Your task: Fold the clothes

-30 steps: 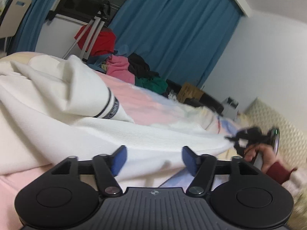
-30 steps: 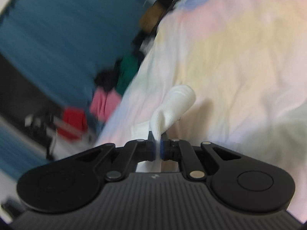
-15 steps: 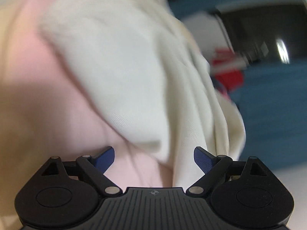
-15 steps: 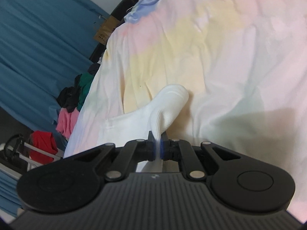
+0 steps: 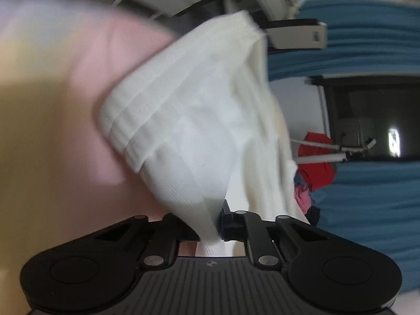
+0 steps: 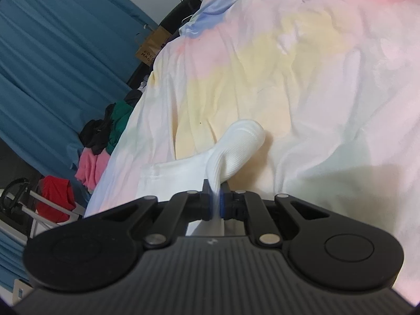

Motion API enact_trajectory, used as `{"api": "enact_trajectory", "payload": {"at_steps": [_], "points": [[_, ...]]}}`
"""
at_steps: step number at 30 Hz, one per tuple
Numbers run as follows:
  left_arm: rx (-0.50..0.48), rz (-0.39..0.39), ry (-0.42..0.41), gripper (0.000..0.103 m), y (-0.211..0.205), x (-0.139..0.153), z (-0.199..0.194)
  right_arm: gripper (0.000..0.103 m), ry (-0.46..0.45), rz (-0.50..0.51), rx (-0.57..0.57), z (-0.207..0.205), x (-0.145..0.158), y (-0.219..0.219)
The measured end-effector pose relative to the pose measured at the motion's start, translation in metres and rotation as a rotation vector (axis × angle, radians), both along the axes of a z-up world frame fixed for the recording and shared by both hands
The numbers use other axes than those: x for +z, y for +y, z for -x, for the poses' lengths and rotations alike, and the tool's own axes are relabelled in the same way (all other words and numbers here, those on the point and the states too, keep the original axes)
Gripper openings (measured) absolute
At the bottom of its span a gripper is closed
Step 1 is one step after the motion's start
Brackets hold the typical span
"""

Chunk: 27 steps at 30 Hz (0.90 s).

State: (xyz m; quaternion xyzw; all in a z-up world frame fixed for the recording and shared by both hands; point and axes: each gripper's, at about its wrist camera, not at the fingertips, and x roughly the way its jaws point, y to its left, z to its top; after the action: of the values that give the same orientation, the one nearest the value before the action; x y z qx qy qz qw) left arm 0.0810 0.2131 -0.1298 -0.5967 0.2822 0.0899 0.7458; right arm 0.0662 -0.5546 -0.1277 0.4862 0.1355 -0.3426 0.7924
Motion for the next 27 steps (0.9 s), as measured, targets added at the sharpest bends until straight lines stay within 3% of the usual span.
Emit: {"api": "enact_trajectory", "payload": {"at_steps": [4,8,14,19,23,27], "points": [[-0.001,-0.085,-0.07,0.008,0.03,0.052,0.032,0.008,0.011,0.017,-0.02,0.002,0.004,0.001],[-0.081,-0.082,-0.004,0.007,0.062,0.072,0.052,0.008,0.013,0.026,-0.063,0.01,0.01,0.005],[-0.17,-0.178,0.167,0.006,0.08,0.061,0.066,0.008,0.109,0.155,-0.19,0.036,0.04,0.031],[-0.243,-0.25,0.254,0.01,0.076,0.046,0.061,0.008,0.259,0.051,-0.265,0.05,0.021,0.022],[-0.298,-0.374,0.28,0.032,0.07,0.062,0.055,0.01,0.308,0.012,-0.258,0.048,0.015,0.015],[-0.325,-0.551,0.277,0.07,0.067,0.087,0.068,0.02,0.356,0.037,-0.255,0.043,0.022,0.015]]}}
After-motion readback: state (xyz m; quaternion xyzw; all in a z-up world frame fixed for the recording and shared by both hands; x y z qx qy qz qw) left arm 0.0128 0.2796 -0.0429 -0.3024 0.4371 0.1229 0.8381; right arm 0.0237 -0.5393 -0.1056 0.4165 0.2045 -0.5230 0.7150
